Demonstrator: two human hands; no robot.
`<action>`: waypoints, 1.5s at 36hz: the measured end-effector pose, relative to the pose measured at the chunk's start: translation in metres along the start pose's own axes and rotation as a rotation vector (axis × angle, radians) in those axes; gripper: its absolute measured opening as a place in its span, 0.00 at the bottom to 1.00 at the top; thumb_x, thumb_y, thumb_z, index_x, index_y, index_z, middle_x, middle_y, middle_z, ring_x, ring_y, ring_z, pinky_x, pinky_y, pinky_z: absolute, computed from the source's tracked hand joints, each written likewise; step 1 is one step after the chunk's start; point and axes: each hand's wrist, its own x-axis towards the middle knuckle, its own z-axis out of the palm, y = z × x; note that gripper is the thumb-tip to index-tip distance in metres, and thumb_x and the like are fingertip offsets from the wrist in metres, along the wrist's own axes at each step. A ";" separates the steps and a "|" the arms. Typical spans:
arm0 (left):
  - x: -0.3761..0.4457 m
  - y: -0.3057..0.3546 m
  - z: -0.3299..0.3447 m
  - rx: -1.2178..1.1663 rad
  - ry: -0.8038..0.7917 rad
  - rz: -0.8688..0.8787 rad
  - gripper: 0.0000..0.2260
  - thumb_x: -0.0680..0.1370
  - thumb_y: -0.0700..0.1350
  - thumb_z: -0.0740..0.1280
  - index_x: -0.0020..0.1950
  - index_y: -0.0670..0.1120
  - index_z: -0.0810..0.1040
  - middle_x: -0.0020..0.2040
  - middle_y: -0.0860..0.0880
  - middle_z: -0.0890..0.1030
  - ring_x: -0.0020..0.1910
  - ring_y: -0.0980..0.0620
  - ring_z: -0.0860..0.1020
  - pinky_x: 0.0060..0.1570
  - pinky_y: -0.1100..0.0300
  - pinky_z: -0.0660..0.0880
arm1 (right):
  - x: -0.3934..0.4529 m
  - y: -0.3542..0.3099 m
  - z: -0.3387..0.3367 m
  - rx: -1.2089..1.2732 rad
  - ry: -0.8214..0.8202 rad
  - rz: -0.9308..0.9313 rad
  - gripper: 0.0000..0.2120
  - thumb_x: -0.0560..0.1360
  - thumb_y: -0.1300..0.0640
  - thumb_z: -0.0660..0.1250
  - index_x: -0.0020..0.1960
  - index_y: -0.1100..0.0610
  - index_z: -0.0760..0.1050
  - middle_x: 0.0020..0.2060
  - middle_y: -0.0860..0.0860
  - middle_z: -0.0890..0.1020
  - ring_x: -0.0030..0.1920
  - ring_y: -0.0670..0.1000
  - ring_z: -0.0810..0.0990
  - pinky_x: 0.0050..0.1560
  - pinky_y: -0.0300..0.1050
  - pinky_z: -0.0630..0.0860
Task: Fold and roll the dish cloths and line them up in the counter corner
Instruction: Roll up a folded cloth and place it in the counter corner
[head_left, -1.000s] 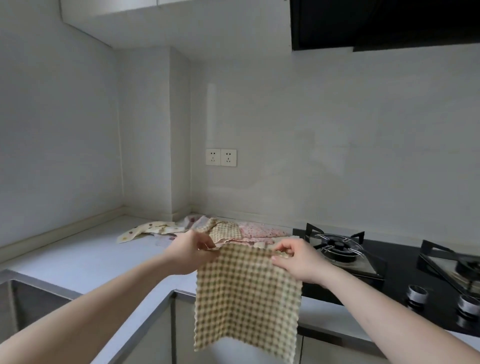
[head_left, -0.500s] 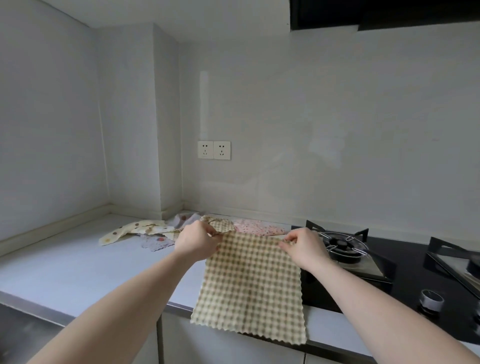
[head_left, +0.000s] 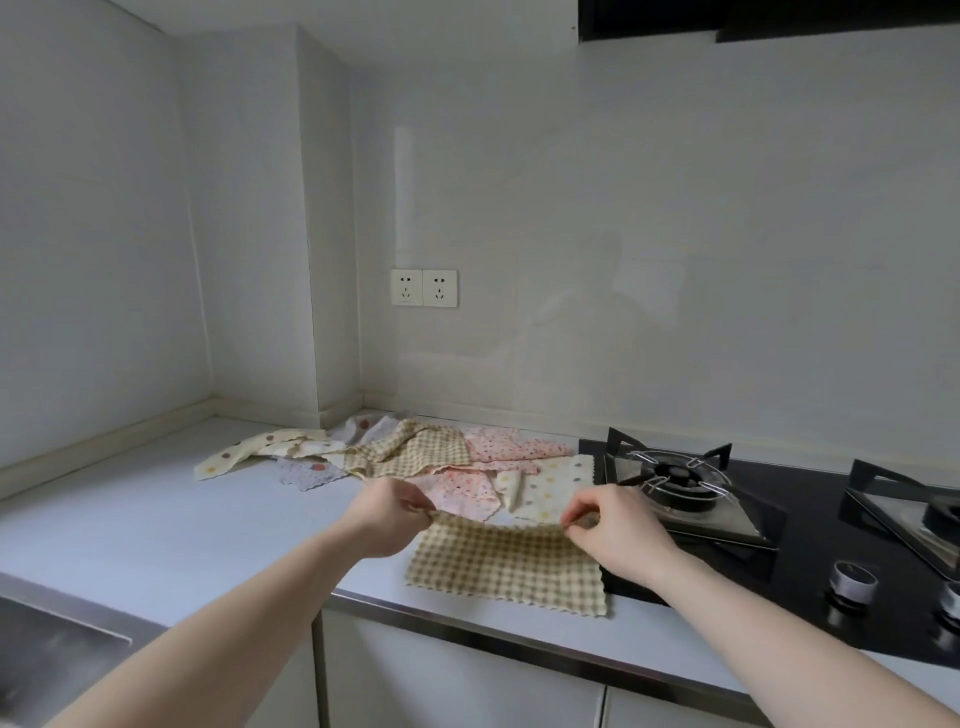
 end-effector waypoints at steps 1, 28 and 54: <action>-0.004 -0.003 0.001 0.007 -0.013 -0.003 0.07 0.77 0.44 0.70 0.53 0.50 0.86 0.47 0.53 0.84 0.48 0.53 0.82 0.46 0.62 0.77 | -0.006 0.001 0.001 0.003 -0.018 -0.017 0.08 0.73 0.57 0.72 0.40 0.45 0.83 0.40 0.39 0.84 0.48 0.38 0.80 0.50 0.38 0.77; -0.031 -0.002 0.026 0.359 -0.116 0.048 0.19 0.79 0.53 0.63 0.70 0.54 0.73 0.72 0.48 0.69 0.71 0.46 0.68 0.69 0.53 0.68 | -0.029 0.027 0.026 0.081 -0.041 0.298 0.24 0.76 0.43 0.68 0.69 0.49 0.71 0.57 0.44 0.77 0.57 0.46 0.76 0.54 0.41 0.72; -0.002 -0.017 0.068 0.178 0.146 -0.066 0.14 0.76 0.57 0.64 0.59 0.58 0.80 0.52 0.57 0.82 0.56 0.51 0.79 0.59 0.55 0.74 | 0.000 0.033 0.026 0.497 -0.018 0.526 0.04 0.75 0.56 0.69 0.48 0.55 0.79 0.46 0.51 0.82 0.46 0.48 0.78 0.41 0.44 0.70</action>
